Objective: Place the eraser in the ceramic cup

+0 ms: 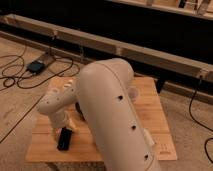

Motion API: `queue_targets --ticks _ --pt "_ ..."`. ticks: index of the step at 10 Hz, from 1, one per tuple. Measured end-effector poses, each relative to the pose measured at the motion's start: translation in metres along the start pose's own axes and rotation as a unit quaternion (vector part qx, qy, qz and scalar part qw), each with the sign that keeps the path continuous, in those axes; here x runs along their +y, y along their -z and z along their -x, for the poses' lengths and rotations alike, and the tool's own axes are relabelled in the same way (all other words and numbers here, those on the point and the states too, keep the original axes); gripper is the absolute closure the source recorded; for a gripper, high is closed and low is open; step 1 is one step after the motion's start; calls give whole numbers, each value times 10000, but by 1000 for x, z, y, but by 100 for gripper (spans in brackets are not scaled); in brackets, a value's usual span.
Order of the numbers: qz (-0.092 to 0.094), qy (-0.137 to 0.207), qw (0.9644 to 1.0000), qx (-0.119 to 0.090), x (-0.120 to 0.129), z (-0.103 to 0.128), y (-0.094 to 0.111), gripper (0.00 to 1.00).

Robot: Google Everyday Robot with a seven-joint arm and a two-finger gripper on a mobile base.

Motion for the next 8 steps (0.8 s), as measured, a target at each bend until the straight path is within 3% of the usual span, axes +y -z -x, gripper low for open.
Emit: queue_targets --ticks 5,8 --pt "157 -340 9992 137 -15 12 6 96" --pt "260 -396 9987 213 -22 16 23 100"
